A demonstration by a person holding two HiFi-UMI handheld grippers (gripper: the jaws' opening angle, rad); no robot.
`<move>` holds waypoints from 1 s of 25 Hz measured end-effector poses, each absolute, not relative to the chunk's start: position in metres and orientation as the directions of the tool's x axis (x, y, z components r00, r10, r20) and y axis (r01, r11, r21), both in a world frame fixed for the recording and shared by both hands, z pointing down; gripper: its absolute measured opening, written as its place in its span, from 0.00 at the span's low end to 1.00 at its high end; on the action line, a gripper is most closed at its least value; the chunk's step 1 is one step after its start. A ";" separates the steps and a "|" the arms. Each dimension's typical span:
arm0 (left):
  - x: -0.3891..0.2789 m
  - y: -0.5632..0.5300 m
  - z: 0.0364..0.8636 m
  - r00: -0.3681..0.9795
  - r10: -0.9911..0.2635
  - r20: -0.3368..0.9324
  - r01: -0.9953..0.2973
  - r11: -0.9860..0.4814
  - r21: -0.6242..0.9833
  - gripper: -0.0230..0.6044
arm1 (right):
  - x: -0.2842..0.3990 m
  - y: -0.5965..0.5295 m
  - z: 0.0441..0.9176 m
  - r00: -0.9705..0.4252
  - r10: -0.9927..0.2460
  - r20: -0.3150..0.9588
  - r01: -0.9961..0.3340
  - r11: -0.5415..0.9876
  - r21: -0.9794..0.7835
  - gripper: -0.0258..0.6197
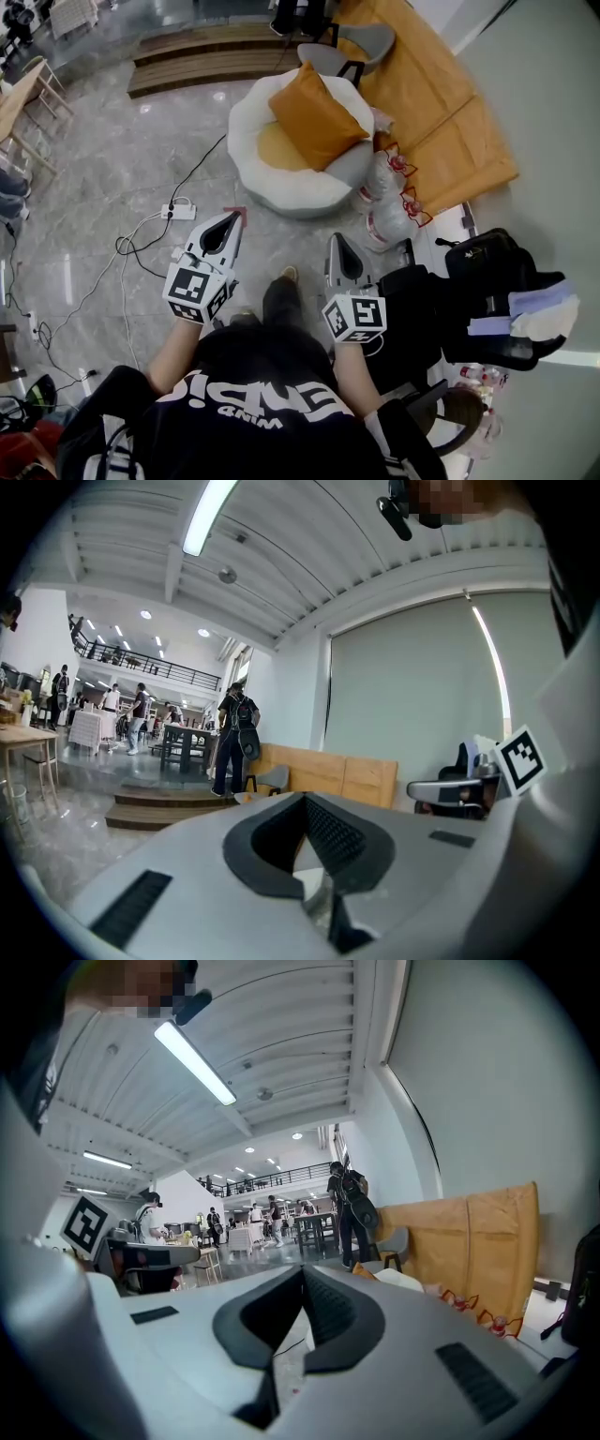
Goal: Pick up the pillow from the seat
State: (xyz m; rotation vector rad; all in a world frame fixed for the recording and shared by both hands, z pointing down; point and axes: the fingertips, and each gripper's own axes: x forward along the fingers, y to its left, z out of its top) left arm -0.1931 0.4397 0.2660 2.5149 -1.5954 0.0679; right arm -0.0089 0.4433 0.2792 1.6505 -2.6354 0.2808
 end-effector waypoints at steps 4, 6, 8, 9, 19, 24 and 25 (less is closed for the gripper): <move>-0.189 0.423 0.270 0.431 -0.892 0.134 -0.901 -0.417 0.121 0.05 | -0.008 0.429 0.284 -0.449 -0.885 0.125 -0.891 0.432 -0.141 0.07; -0.186 0.412 0.269 0.432 -0.892 0.135 -0.900 -0.417 0.126 0.05 | -0.005 0.419 0.284 -0.449 -0.884 0.128 -0.891 0.433 -0.136 0.07; -0.183 0.400 0.267 0.434 -0.891 0.132 -0.899 -0.419 0.130 0.05 | -0.002 0.406 0.283 -0.446 -0.886 0.129 -0.893 0.430 -0.136 0.07; -0.182 0.393 0.266 0.436 -0.890 0.130 -0.898 -0.420 0.131 0.05 | -0.001 0.400 0.283 -0.447 -0.885 0.129 -0.892 0.431 -0.135 0.07; -0.165 0.307 0.261 0.433 -0.892 0.127 -0.898 -0.417 0.138 0.05 | 0.010 0.317 0.279 -0.481 -0.867 0.131 -0.876 0.466 -0.128 0.07; -0.148 0.268 0.253 0.429 -0.895 0.123 -0.901 -0.414 0.127 0.05 | 0.019 0.276 0.268 -0.503 -0.857 0.114 -0.863 0.489 -0.129 0.07; -0.144 0.262 0.252 0.428 -0.896 0.121 -0.902 -0.413 0.127 0.05 | 0.022 0.269 0.267 -0.507 -0.855 0.113 -0.860 0.494 -0.124 0.07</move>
